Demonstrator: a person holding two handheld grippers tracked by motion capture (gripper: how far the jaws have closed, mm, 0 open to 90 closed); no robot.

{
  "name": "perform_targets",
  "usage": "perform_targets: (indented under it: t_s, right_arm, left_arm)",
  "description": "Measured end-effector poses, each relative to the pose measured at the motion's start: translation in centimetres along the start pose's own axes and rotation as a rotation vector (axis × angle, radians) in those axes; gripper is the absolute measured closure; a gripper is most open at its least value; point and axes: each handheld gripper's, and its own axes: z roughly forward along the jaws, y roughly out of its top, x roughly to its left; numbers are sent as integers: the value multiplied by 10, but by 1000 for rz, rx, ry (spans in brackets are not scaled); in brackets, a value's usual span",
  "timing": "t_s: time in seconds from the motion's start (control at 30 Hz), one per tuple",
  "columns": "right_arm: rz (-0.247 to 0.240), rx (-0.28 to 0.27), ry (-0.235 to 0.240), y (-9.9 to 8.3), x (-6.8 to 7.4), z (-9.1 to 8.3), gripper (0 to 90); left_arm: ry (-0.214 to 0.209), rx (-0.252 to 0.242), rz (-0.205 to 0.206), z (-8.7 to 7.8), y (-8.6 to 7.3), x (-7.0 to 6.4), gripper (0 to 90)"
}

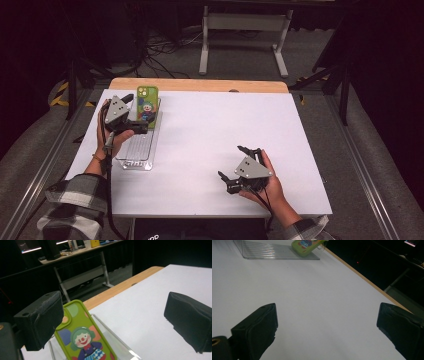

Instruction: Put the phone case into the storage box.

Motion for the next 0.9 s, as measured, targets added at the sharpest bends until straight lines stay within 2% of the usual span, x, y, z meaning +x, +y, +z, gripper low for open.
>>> perform_targets:
  t_s: [0.27,0.47,0.9]
  right_arm:
    - [-6,-2,-2,0,-1,-1,41]
    - [-7,-2,-2,1,-1,-1,41]
    - [-9,-7,-3,2,-1,-3,42]
  left_arm:
    - [-12,-27,-6,-5,2,-5,34]
    - [-17,-34,8,-9,5,-9,38]
    - [-51,-56,12,-14,8,-15,38]
